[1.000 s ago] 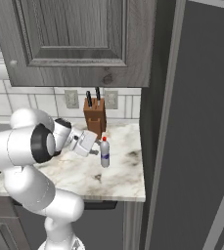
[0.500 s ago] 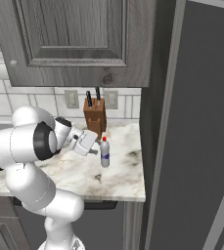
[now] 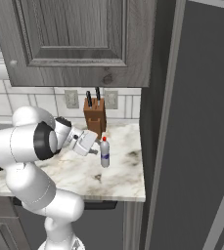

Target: Take the bottled waters from the counter and place them in the freezer to freeze. Close the freezer door after placing the bottles.

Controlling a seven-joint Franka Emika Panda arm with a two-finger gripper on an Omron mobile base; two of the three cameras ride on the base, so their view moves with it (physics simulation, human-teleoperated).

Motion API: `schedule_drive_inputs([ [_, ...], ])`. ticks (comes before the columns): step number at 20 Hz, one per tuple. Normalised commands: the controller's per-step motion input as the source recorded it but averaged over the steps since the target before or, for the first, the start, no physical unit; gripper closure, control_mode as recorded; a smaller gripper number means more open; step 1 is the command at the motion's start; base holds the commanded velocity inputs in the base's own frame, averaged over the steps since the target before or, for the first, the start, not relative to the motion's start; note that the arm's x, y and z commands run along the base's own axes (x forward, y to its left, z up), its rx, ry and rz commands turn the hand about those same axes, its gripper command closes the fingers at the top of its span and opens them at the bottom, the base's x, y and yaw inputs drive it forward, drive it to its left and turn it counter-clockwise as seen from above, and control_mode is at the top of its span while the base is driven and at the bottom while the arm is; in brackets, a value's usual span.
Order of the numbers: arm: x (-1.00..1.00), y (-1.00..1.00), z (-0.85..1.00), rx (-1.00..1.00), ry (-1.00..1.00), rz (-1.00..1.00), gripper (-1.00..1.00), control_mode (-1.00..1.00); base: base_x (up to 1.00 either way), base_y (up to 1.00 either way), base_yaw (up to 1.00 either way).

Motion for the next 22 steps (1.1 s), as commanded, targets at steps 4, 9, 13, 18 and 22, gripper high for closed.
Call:
schedule_drive_inputs([
  [4,0.03,-0.03,0.00,0.00,0.00,0.00,-1.00,-1.00,0.00,0.00,0.00],
  [9,0.02,0.00,0.00,0.00,0.00,0.00,-1.00,-1.00,0.00,0.00,0.00],
  [13,-0.01,-0.10,0.00,0.00,0.00,0.00,-1.00,-1.00,0.00,0.00,0.00],
  [18,-0.11,-0.12,0.00,0.00,0.00,0.00,-1.00,-1.00,0.00,0.00,0.00],
  [22,-0.02,-0.06,0.00,0.00,0.00,0.00,-1.00,-1.00,0.00,0.00,0.00],
])
